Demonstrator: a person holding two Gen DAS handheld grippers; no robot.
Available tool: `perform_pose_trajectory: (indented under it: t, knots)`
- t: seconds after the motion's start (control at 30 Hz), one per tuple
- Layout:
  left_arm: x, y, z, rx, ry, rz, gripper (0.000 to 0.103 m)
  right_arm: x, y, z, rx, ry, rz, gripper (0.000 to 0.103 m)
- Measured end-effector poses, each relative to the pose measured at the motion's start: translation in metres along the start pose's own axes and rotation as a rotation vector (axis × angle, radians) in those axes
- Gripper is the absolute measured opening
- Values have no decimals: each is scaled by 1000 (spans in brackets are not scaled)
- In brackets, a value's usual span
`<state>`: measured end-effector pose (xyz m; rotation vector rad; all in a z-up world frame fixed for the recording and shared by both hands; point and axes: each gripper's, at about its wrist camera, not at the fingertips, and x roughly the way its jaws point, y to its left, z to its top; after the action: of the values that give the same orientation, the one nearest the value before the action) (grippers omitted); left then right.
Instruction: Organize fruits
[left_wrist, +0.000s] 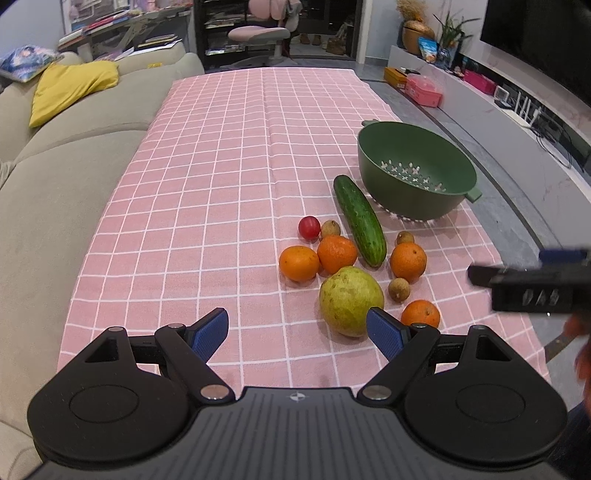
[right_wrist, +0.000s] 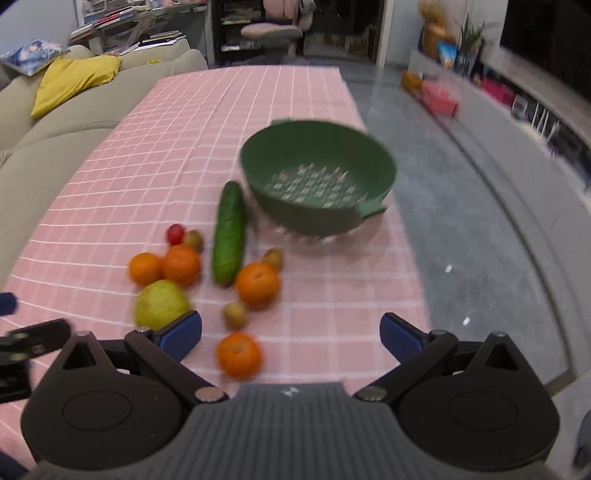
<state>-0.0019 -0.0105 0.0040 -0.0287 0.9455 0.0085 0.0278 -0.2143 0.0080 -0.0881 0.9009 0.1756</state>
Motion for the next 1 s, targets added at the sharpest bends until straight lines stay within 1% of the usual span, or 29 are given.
perform_pose_trajectory:
  t: [0.1,0.17,0.27,0.33,0.43,0.5,0.6,0.7,0.8,0.87,0.9,0.93,1.0]
  knots:
    - [3,3,-3,21,10,-11,99,-2,-11,2,-48,-23,16,99]
    - [4,5,-4,31,17,-17,99,0,-18,1,-56,-28,33,99]
    - [5,7,-5,31,25,-46,99,3,-28,1,-27,-9,62,99]
    - [6,6,-5,43,23,-51,99,7,-33,3,-6,7,72,99]
    - [5,-6,-8,125,-19,2,99,14,-33,9,-3,31,87,99]
    - [8,-10,-8,154,-20,-15,99,19,-32,14,-3,42,97,99]
    - [18,-8,-2,123,3,-73,97,27,-33,20,11,67,96,98]
    - [27,-3,3,74,9,-117,96,39,-36,25,30,110,114,93]
    - [39,-4,7,44,14,-141,96,52,-40,31,57,151,132,93]
    - [48,-6,8,27,33,-153,96,61,-41,34,60,166,143,84]
    - [53,-7,8,15,44,-166,96,66,-42,36,64,182,143,76]
    - [56,-8,7,5,54,-179,96,71,-43,37,72,199,151,73]
    - [64,-10,7,-14,72,-199,96,80,-46,39,99,210,184,73]
